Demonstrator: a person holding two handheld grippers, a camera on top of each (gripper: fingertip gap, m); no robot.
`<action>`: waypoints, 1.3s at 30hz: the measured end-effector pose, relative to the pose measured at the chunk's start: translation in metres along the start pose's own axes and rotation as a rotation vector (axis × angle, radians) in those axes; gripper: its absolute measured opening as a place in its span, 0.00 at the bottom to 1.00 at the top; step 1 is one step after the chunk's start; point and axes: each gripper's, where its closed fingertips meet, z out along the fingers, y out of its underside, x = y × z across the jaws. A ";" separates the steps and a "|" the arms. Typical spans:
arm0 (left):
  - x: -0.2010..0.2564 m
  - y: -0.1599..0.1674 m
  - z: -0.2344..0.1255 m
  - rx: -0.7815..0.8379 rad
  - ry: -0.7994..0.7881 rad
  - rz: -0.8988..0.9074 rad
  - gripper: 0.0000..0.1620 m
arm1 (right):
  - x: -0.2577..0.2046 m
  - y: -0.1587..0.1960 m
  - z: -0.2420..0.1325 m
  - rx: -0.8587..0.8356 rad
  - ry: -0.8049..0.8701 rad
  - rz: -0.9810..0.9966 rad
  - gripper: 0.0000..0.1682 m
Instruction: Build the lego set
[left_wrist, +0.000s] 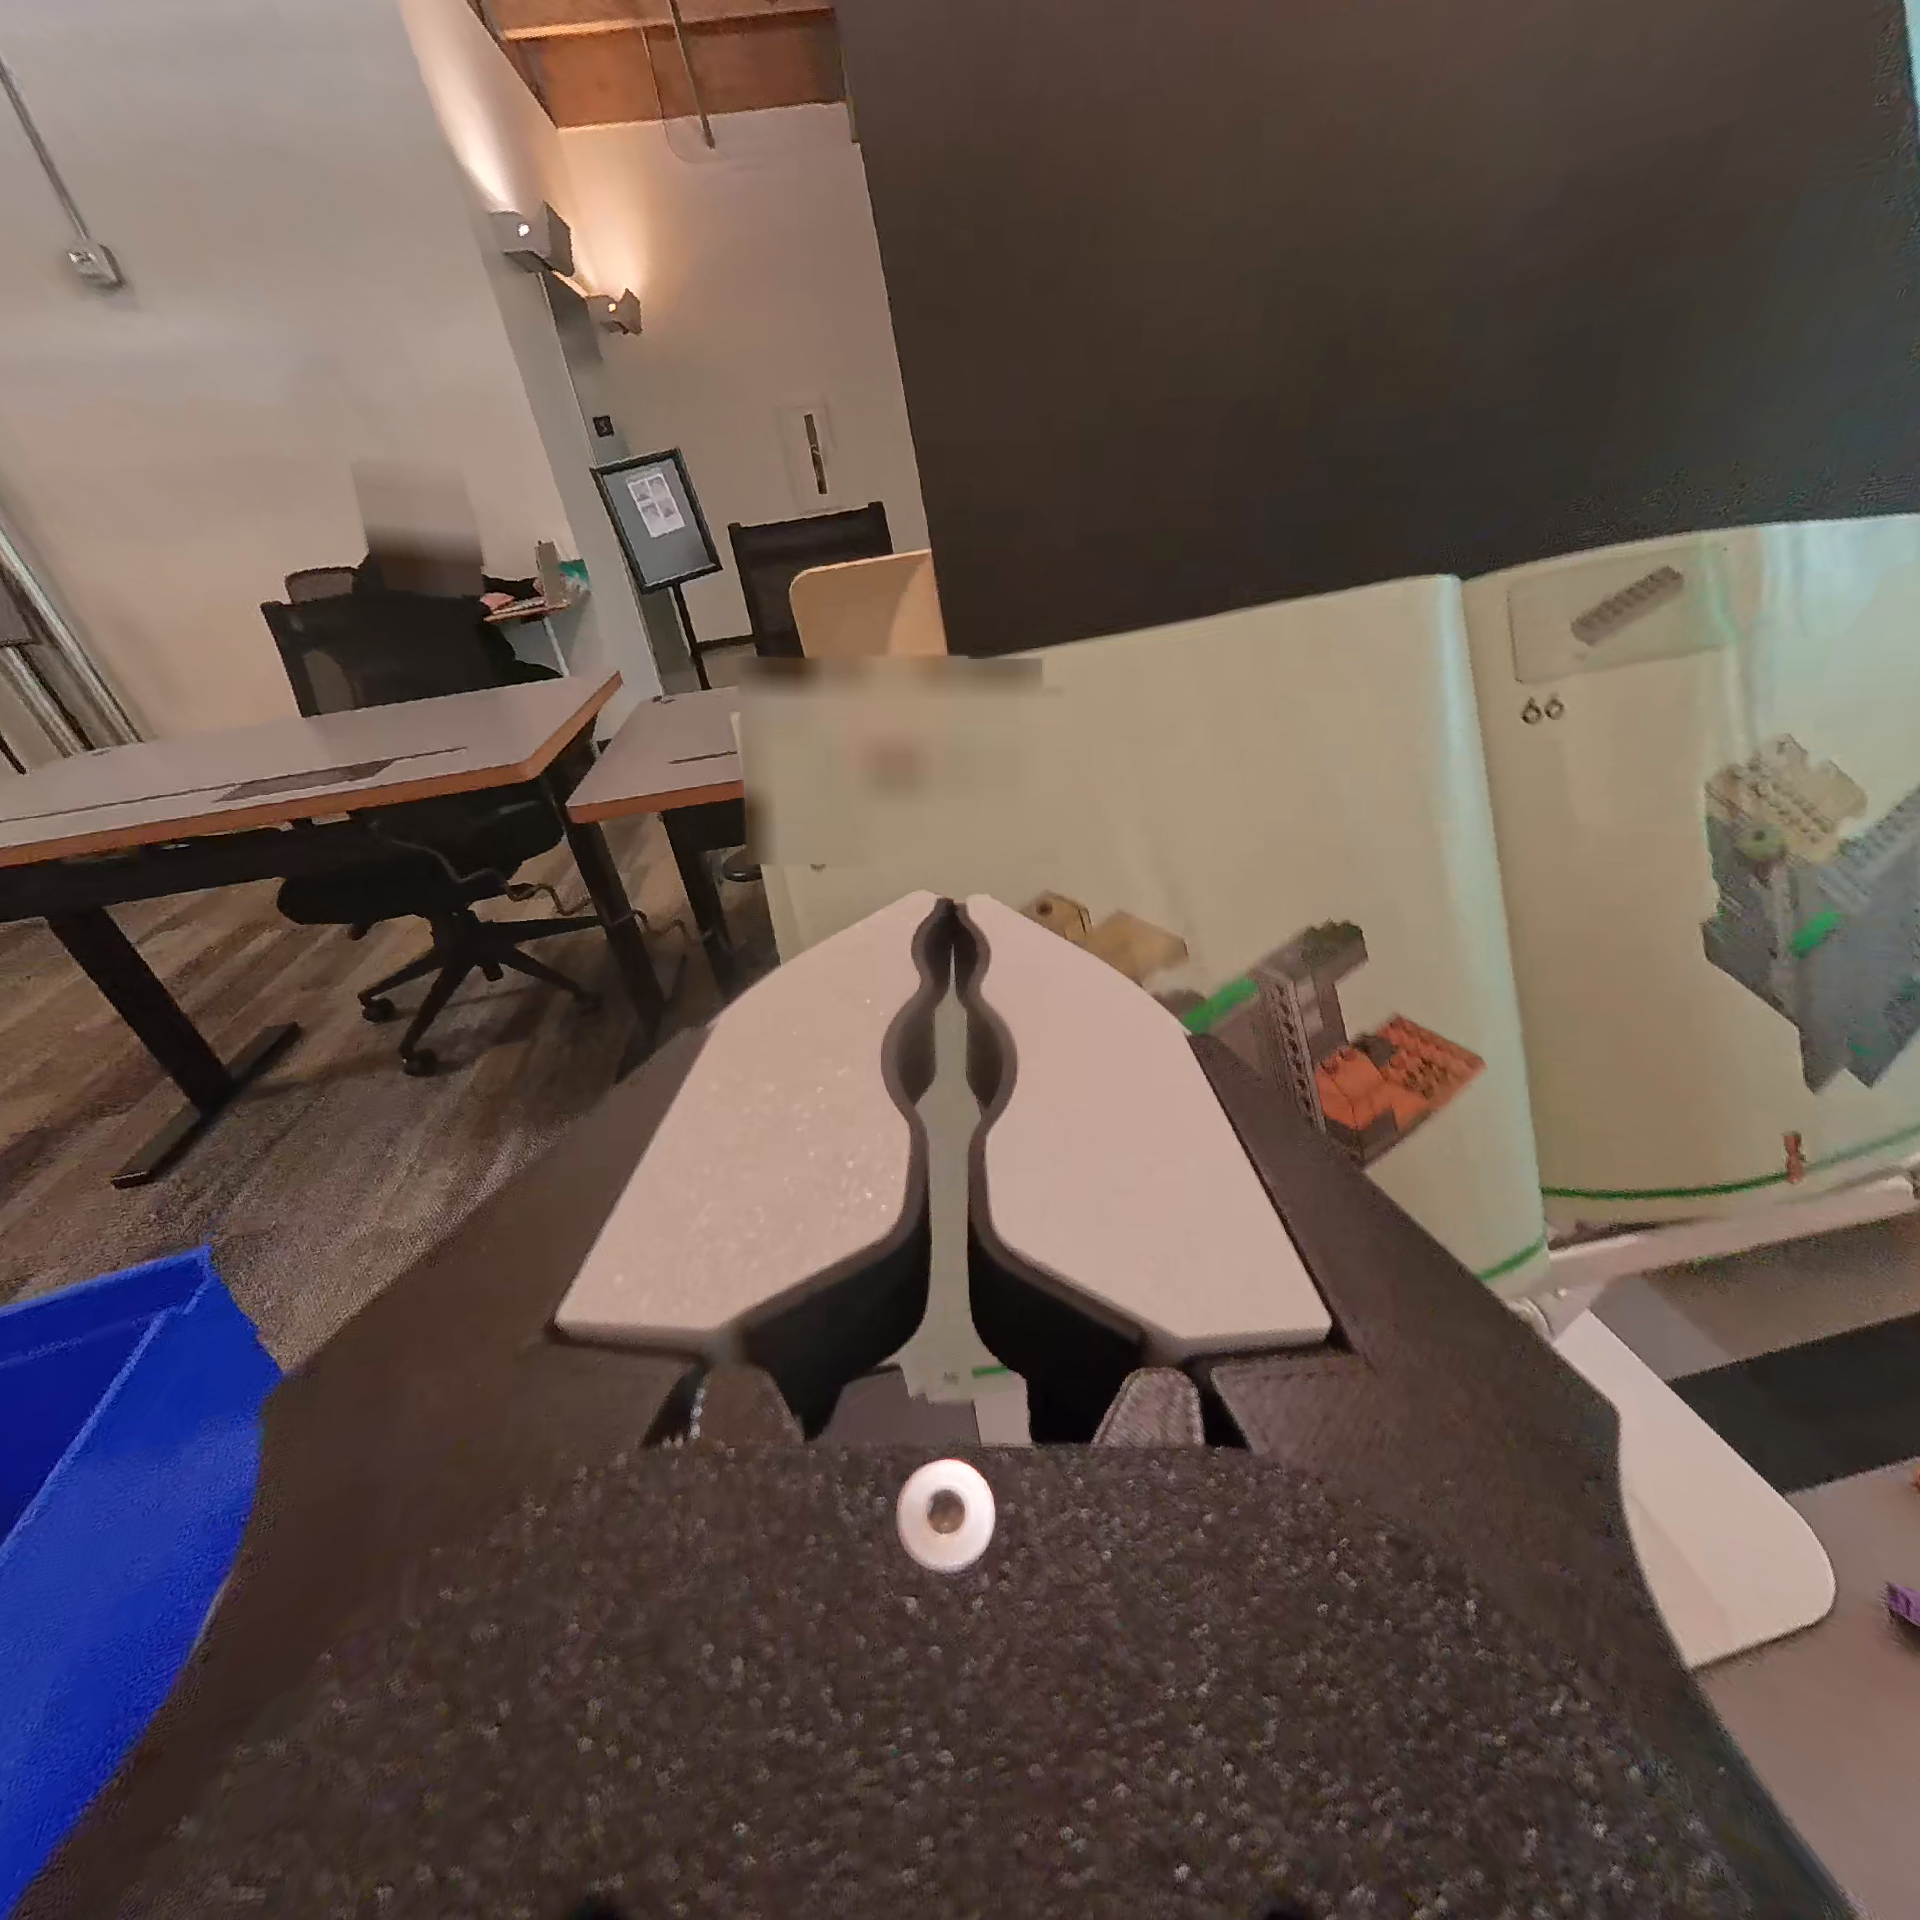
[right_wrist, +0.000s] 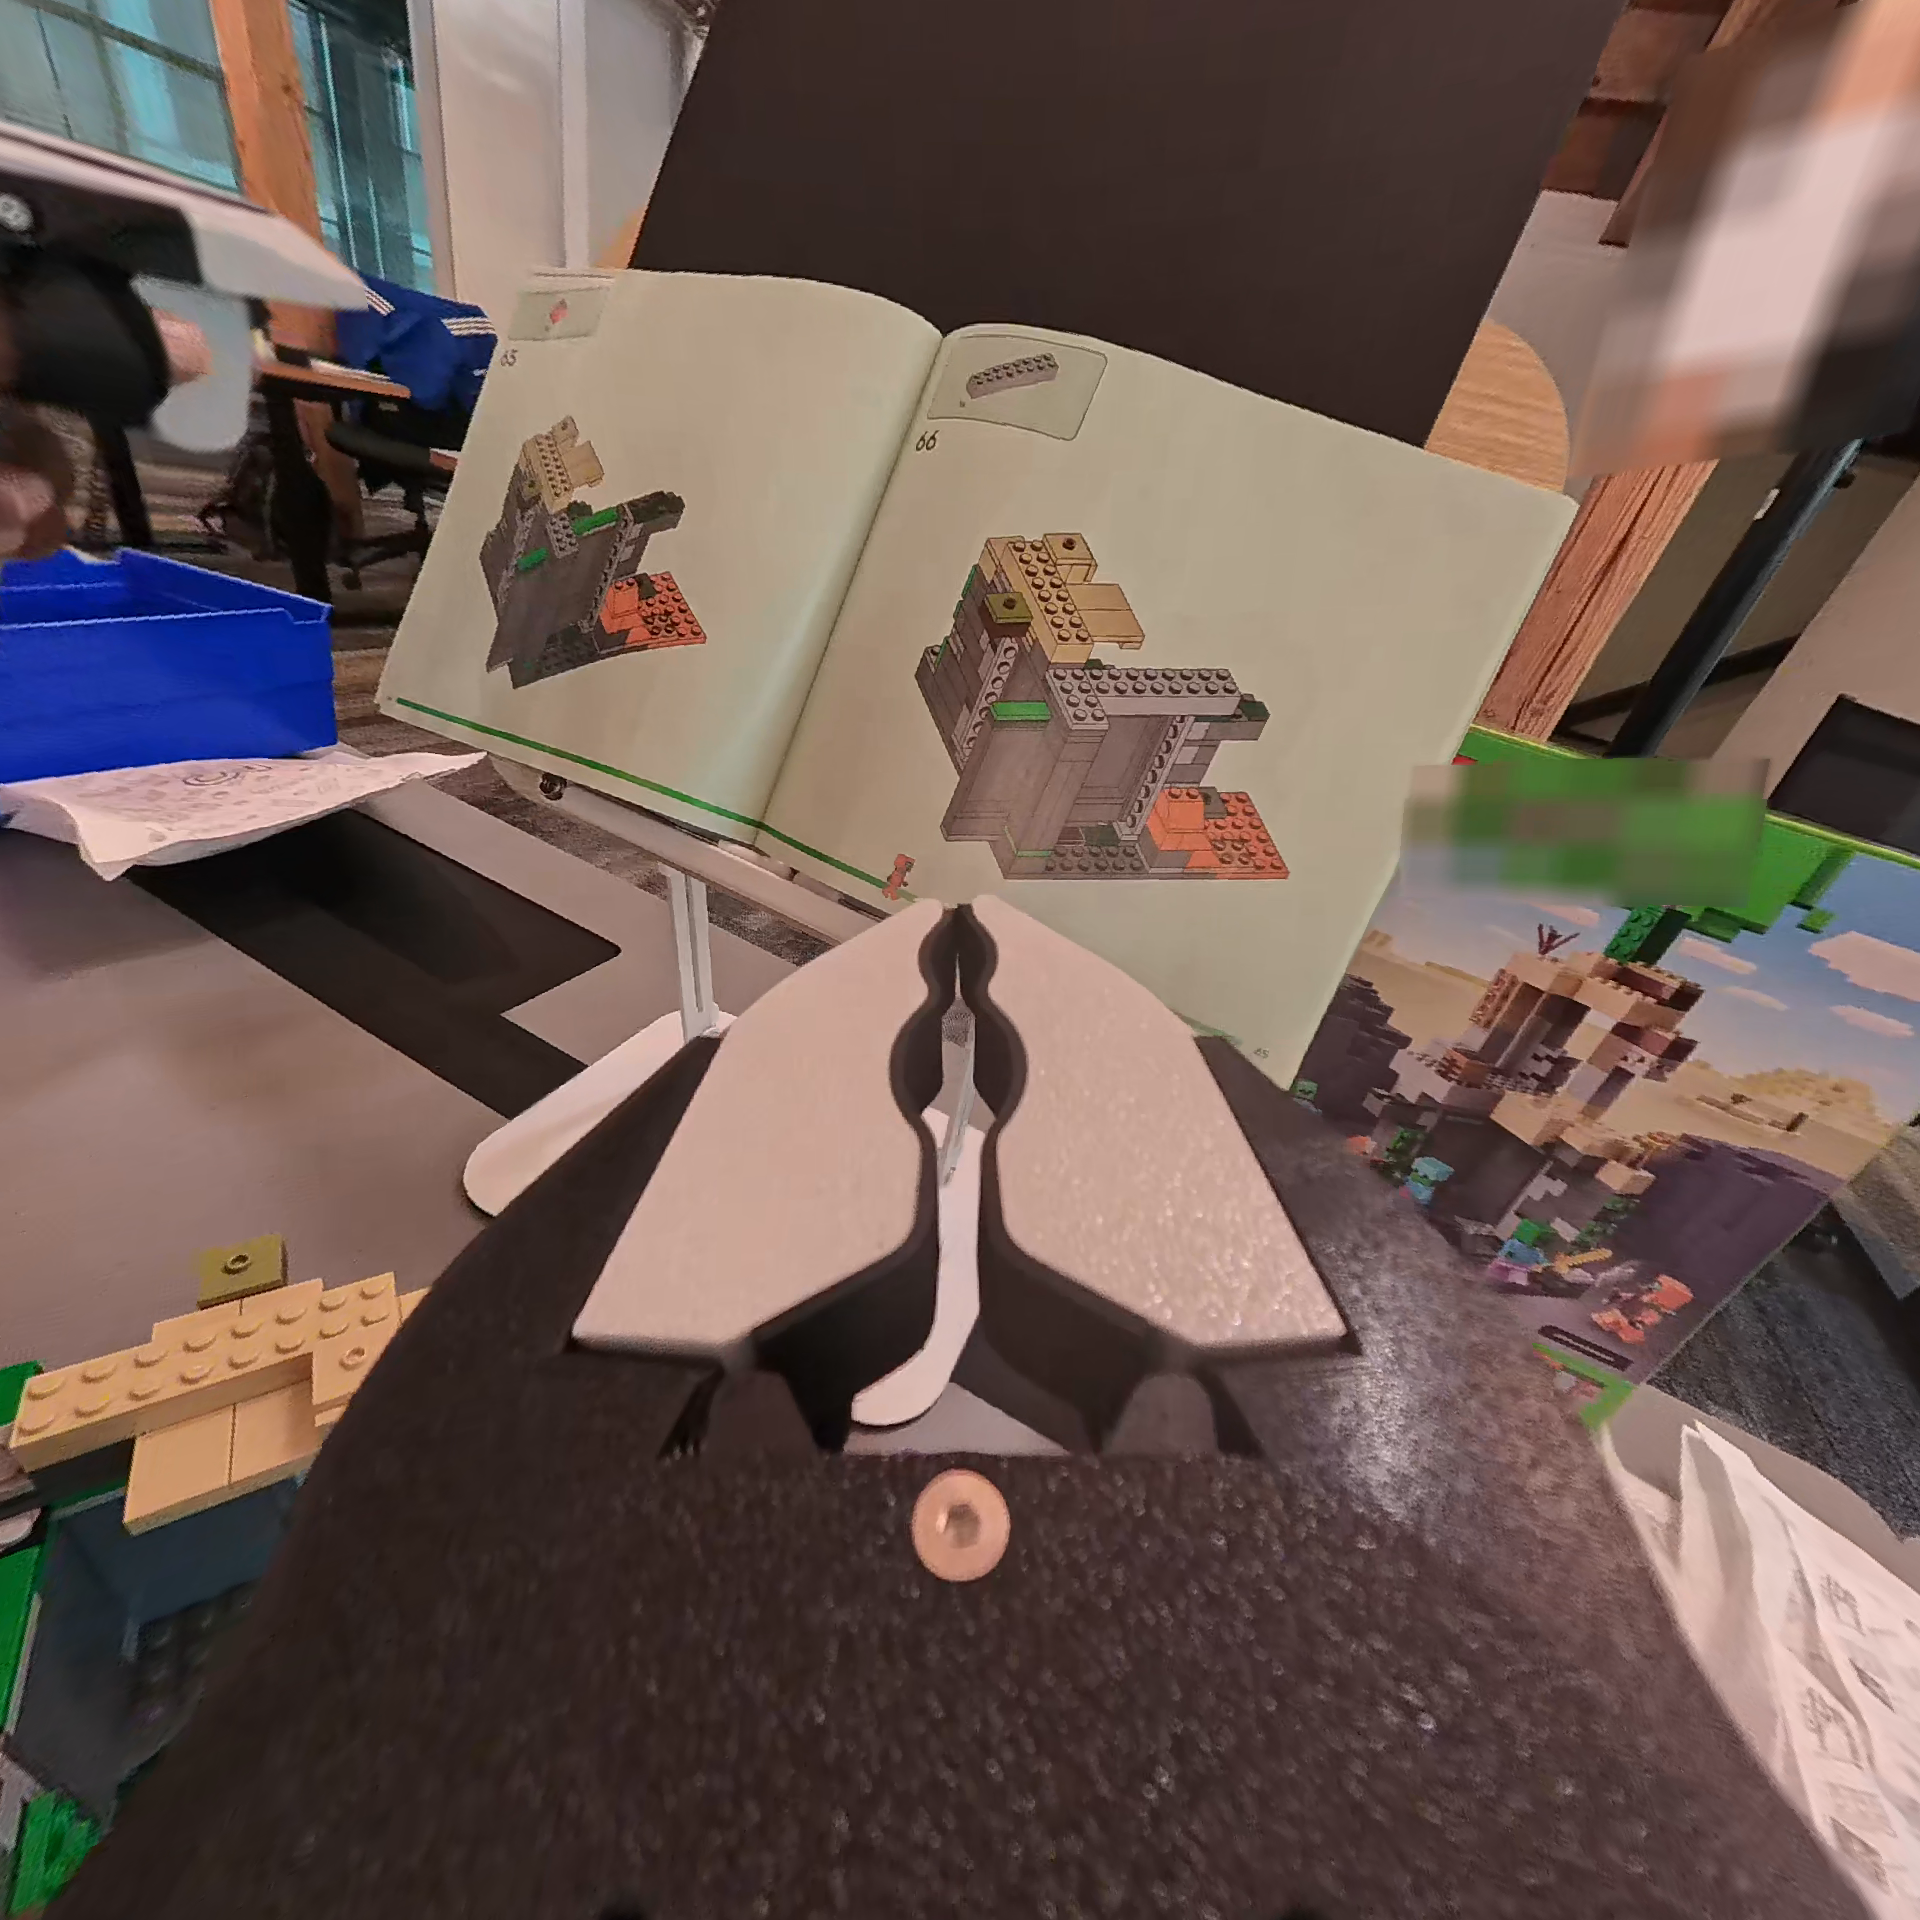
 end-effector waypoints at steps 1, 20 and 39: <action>-0.001 -0.003 0.005 -0.009 0.002 0.002 0.00 | -0.001 0.001 0.000 -0.001 -0.005 0.008 0.00; 0.026 -0.026 -0.033 -0.028 0.166 0.077 0.00 | -0.009 -0.006 -0.002 0.008 -0.035 0.009 0.00; -0.156 0.045 -0.292 -0.370 0.090 0.243 0.08 | -0.060 0.005 -0.079 -0.037 -0.213 0.048 0.00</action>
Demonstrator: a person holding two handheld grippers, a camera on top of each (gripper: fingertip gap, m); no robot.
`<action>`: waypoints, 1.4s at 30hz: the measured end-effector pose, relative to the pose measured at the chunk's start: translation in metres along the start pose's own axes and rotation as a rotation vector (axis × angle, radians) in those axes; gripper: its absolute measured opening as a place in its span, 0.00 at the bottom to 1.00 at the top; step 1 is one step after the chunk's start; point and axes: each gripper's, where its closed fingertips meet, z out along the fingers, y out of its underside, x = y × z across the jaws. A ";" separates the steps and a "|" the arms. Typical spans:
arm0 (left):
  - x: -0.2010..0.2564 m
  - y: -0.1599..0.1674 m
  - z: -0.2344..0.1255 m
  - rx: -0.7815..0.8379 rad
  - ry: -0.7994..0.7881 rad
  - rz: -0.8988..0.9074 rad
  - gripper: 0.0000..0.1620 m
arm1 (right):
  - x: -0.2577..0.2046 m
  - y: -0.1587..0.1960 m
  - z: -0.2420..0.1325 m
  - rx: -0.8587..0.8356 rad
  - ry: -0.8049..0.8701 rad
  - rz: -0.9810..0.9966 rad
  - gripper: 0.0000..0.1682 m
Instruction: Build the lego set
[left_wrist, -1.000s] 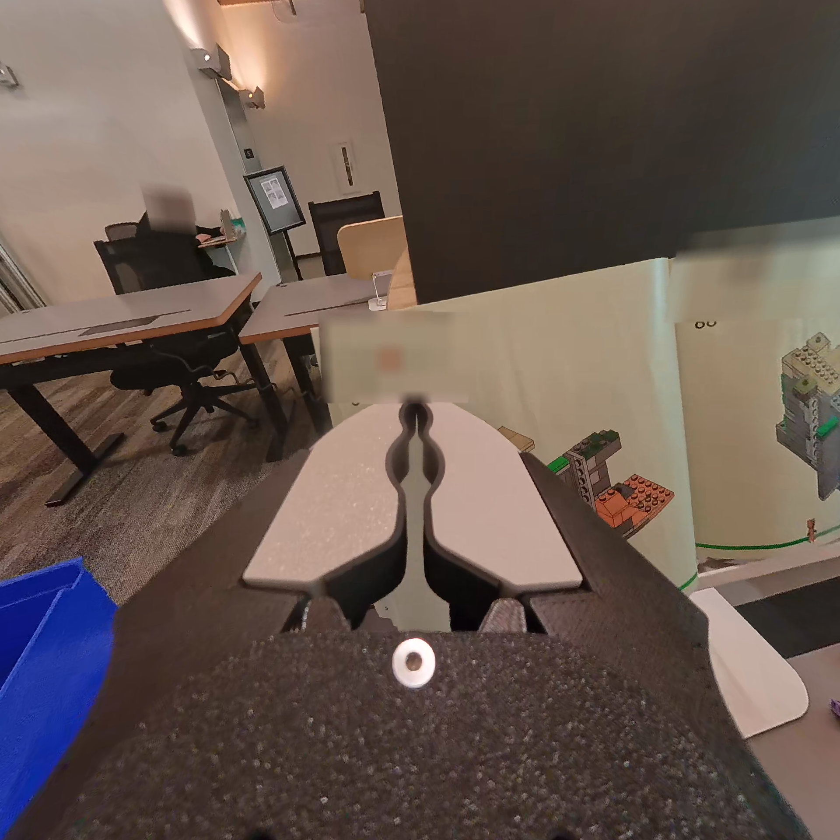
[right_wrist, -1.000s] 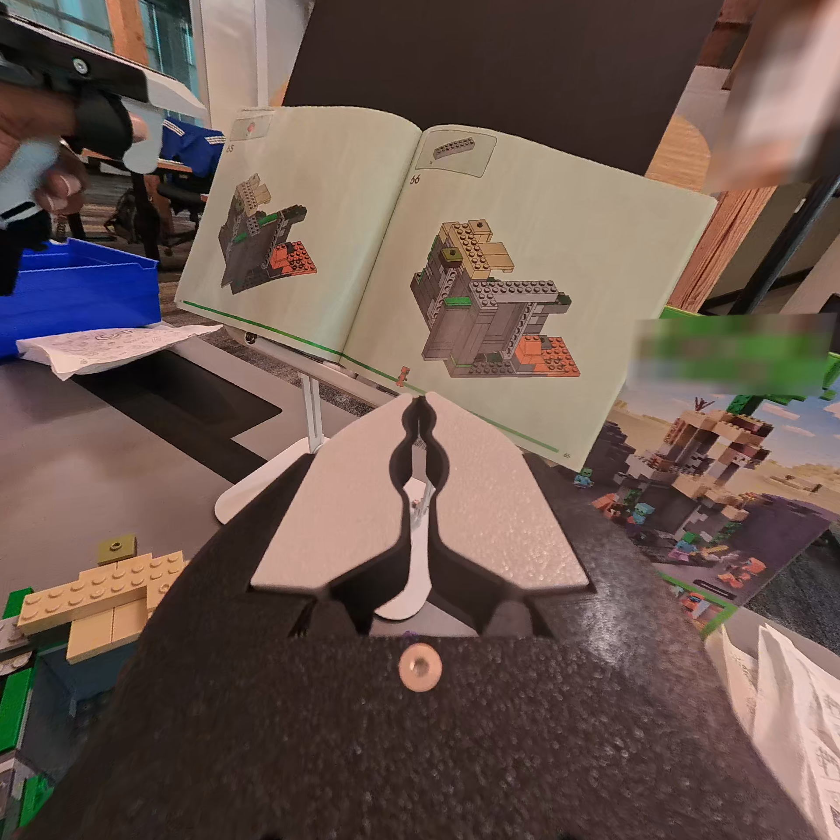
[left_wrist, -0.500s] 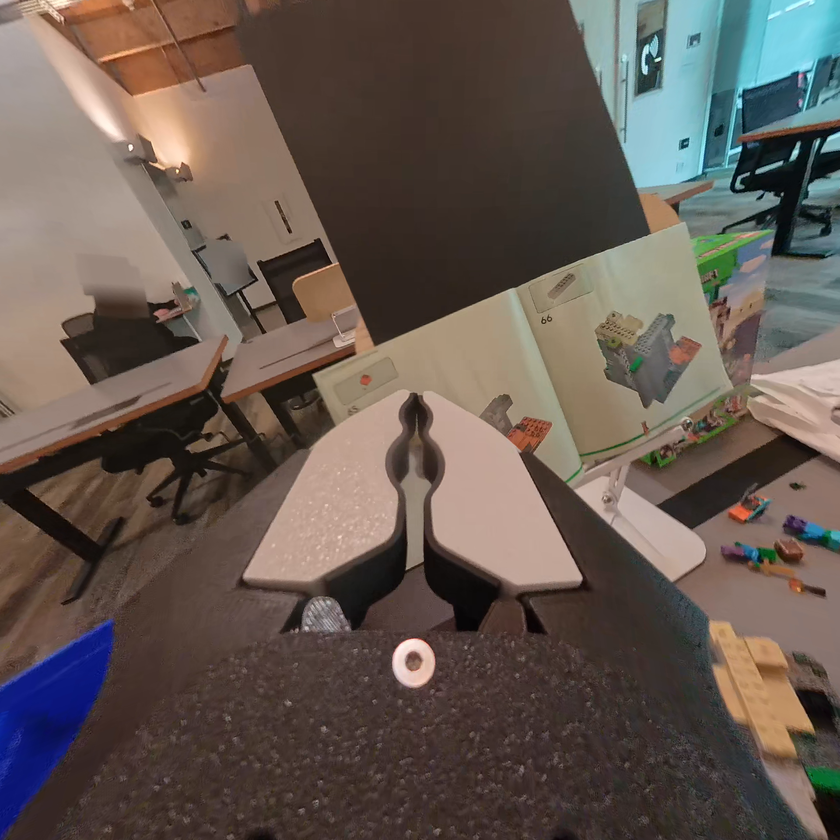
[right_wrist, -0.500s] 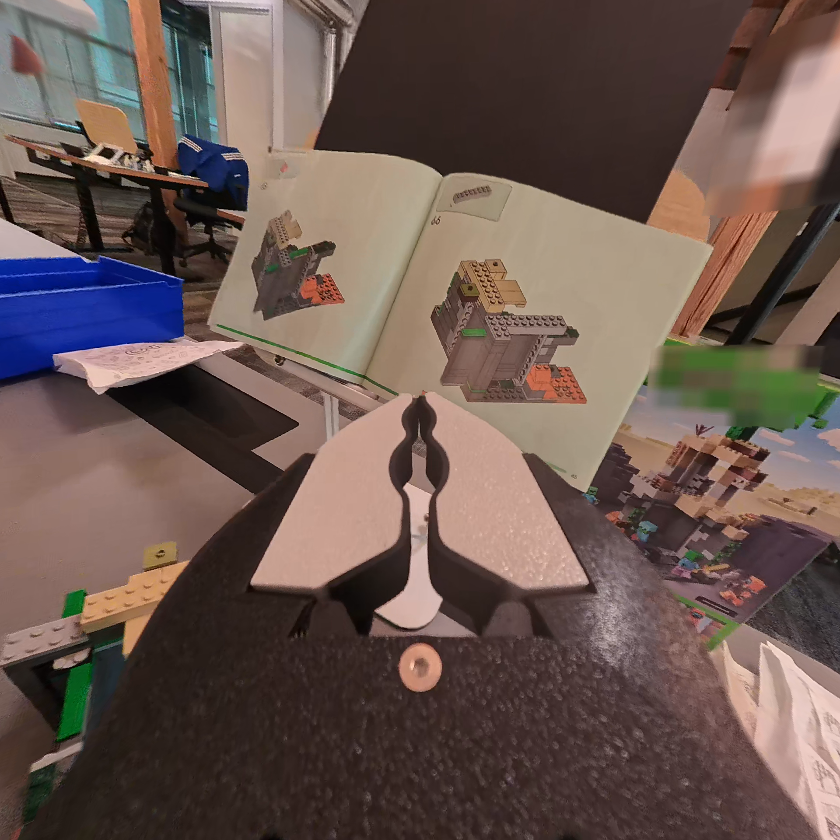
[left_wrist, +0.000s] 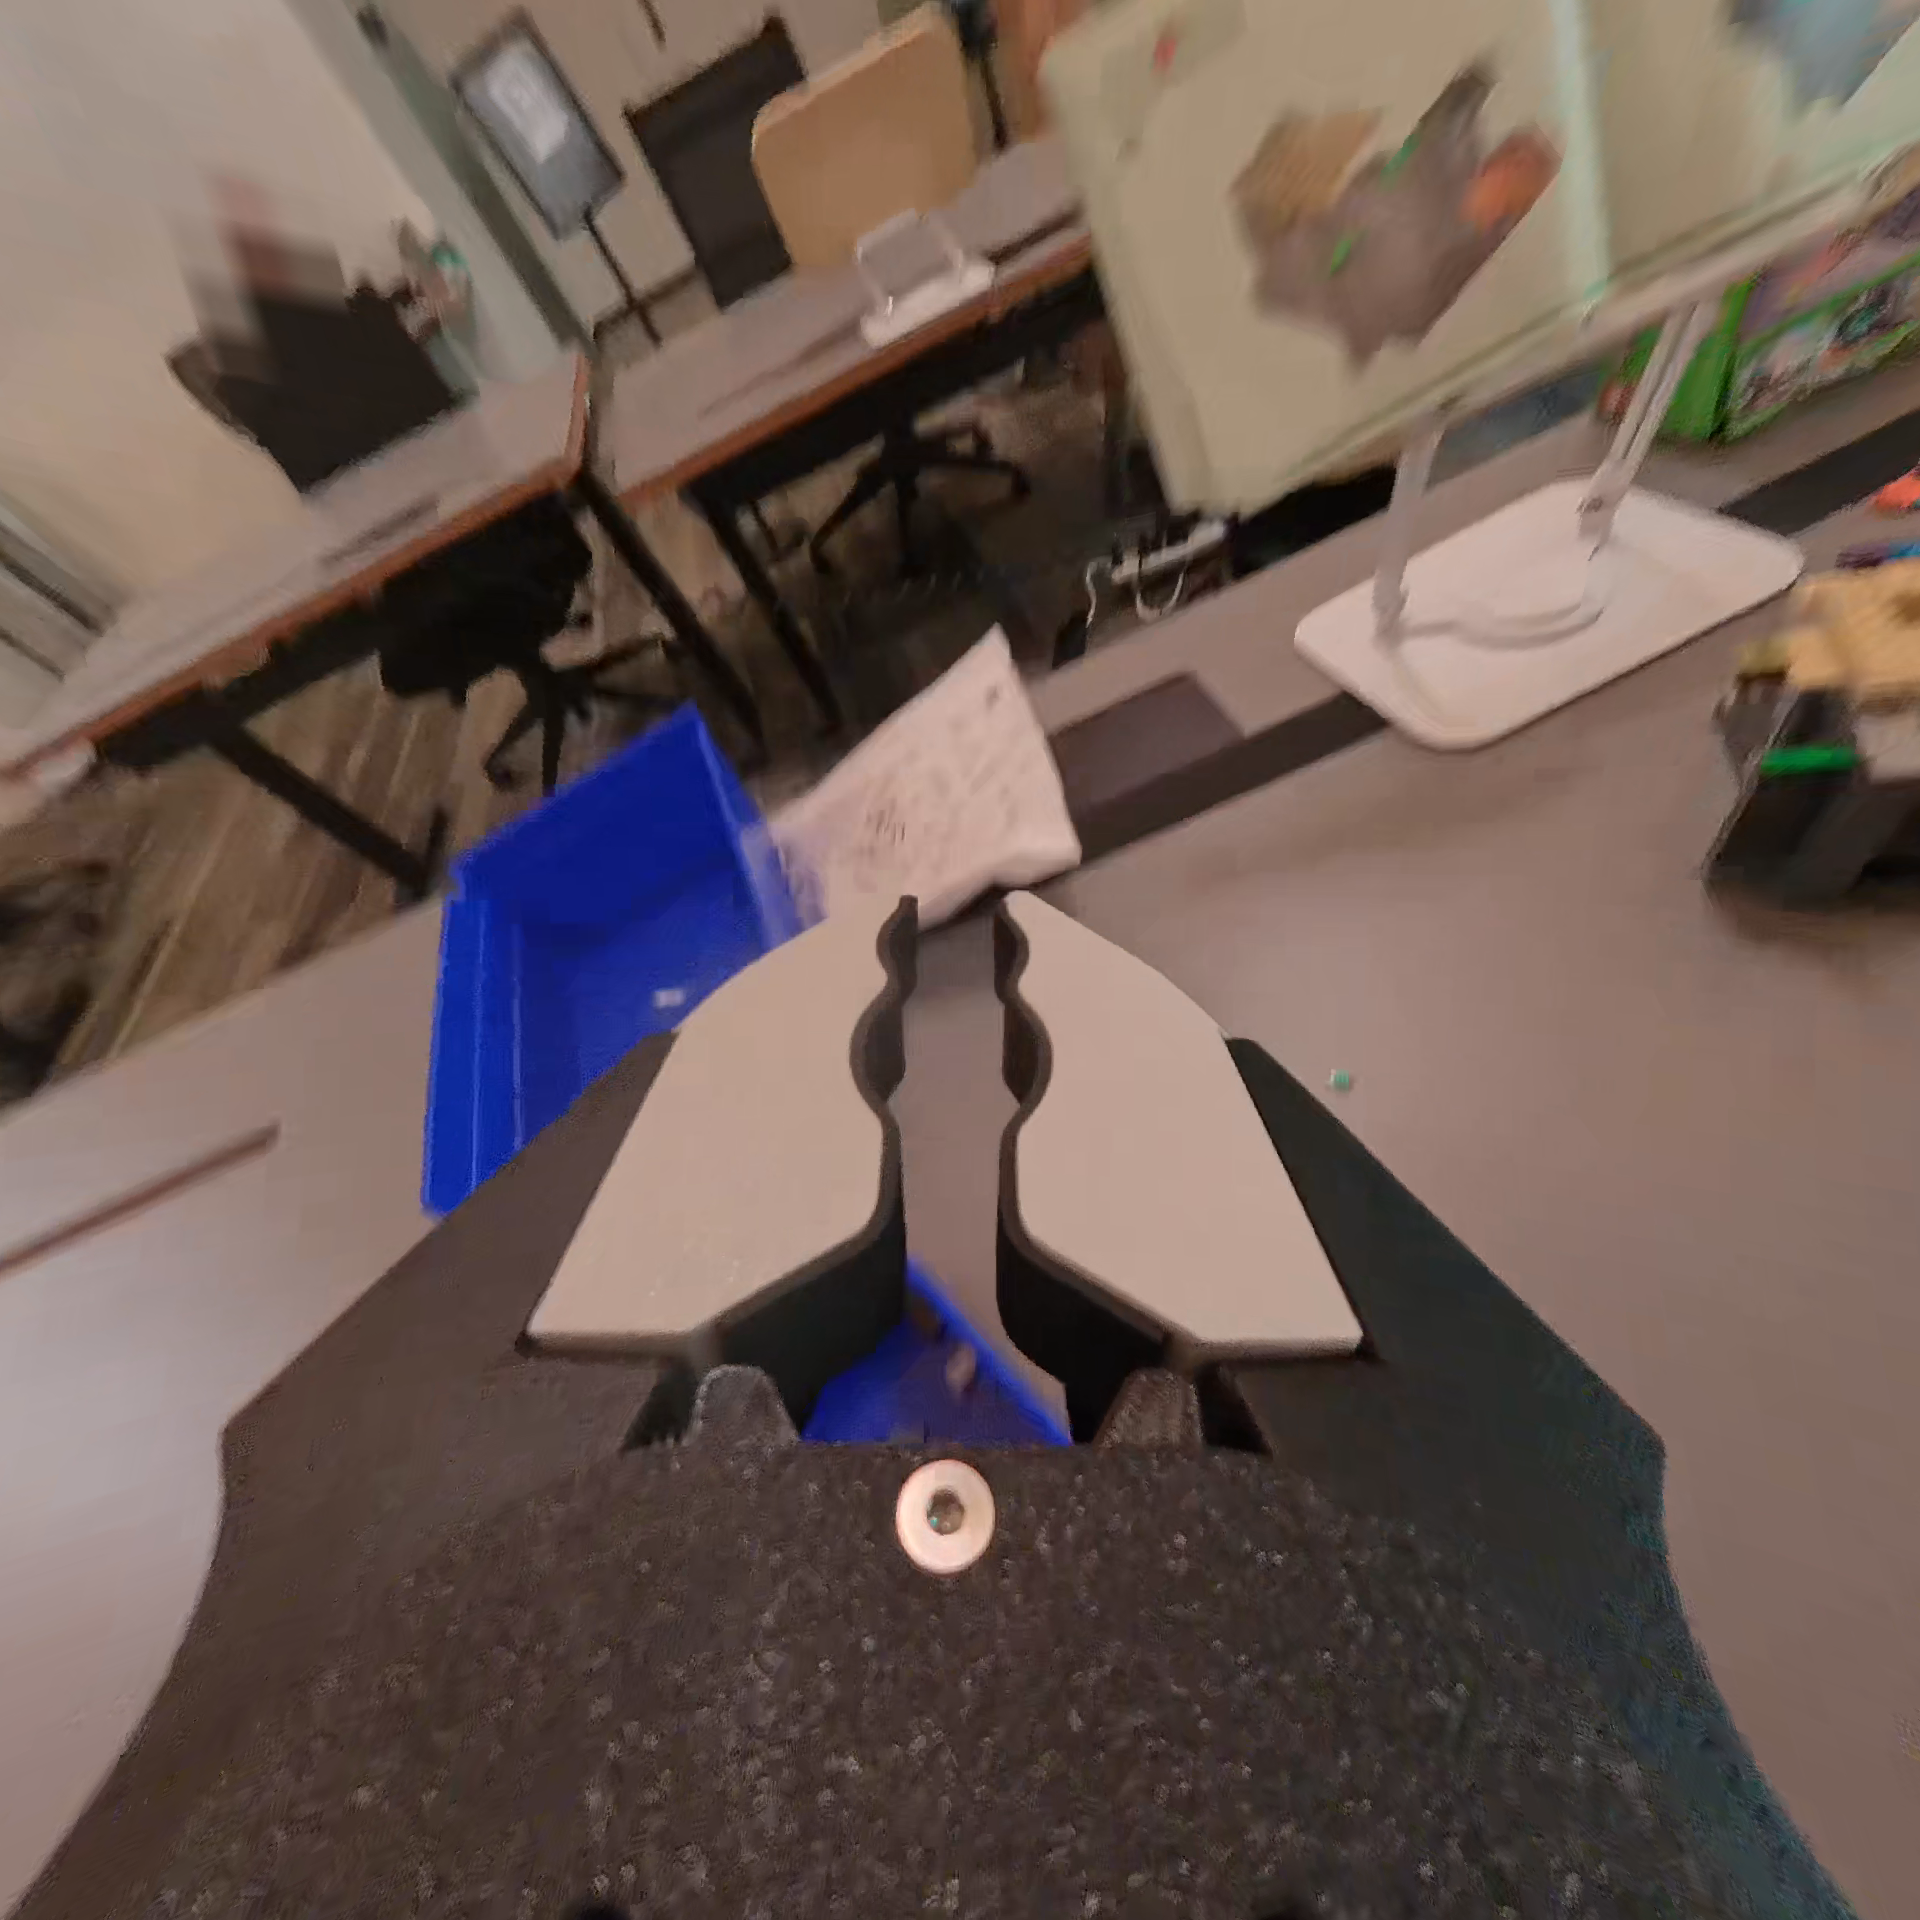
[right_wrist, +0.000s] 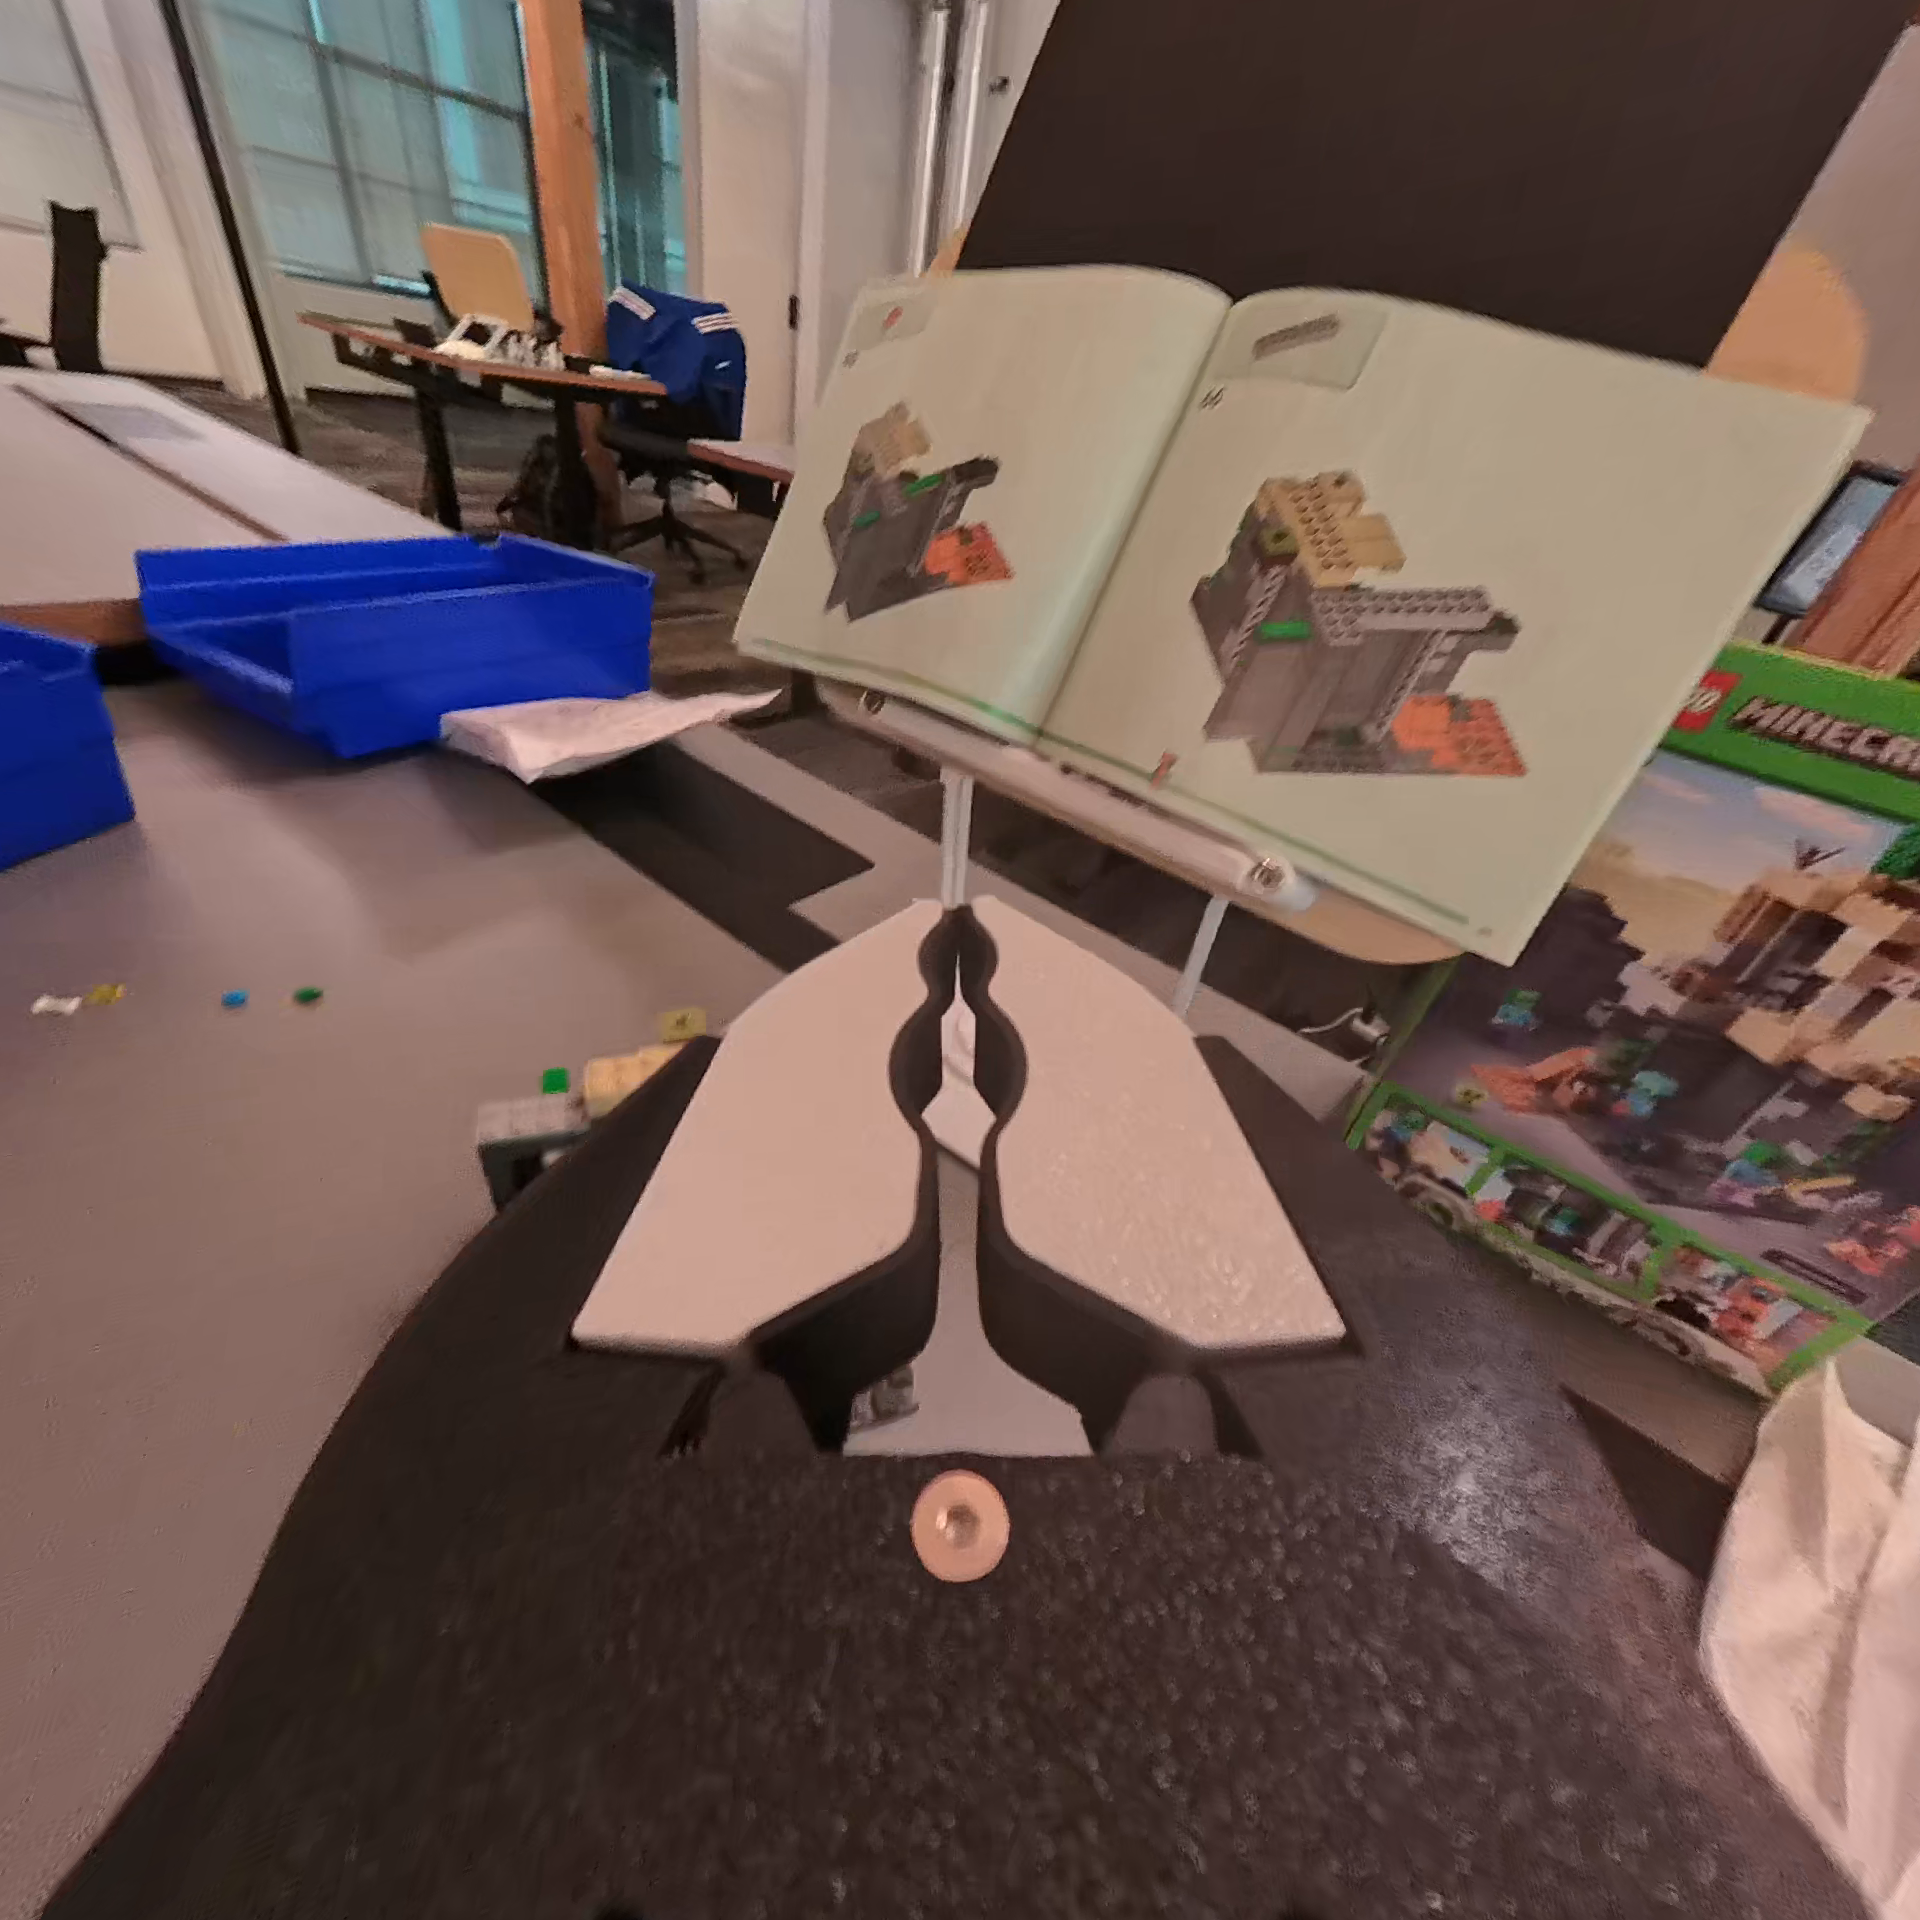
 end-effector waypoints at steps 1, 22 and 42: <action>-0.006 0.022 -0.006 -0.054 0.013 -0.027 0.10 | -0.005 0.008 -0.003 -0.016 -0.014 -0.013 0.00; -0.031 0.259 -0.047 -0.684 0.139 -0.136 0.17 | -0.050 0.099 -0.015 -0.129 -0.118 -0.004 0.00; 0.023 0.270 -0.039 -0.687 0.410 0.127 0.20 | -0.056 0.107 -0.012 -0.133 -0.199 0.190 0.46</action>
